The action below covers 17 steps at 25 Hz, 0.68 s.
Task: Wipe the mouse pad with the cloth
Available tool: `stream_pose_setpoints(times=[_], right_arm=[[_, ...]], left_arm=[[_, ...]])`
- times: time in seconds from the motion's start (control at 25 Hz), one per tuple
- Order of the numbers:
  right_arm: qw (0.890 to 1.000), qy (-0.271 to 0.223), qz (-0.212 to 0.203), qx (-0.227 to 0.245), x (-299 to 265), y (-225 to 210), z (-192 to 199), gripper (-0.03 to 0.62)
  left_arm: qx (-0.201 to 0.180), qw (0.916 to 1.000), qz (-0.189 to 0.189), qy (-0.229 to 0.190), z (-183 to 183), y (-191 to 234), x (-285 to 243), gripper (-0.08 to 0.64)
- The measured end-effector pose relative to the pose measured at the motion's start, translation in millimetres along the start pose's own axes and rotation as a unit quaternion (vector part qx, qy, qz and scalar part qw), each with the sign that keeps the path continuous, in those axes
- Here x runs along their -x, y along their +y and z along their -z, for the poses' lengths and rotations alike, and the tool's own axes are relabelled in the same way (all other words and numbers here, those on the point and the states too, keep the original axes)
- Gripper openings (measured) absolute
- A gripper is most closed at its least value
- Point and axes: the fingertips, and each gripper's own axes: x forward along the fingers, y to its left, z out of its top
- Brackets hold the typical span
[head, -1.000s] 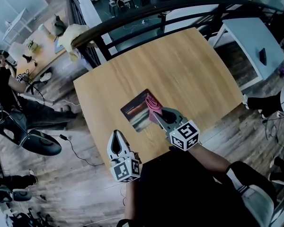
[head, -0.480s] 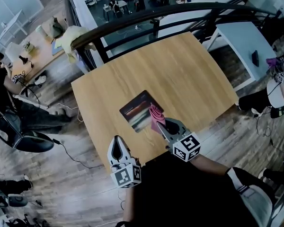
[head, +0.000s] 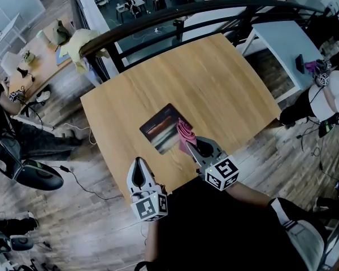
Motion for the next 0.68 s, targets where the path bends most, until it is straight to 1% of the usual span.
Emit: stream_pose_setpoints(times=[0.68], right_arm=[[1.0,-0.007,-0.003,0.003,-9.2,3.1,-5.0,0.058]], left_arm=[[-0.003,1.0,0.008,-0.003,-3.0,-0.3,-5.3,0.025]])
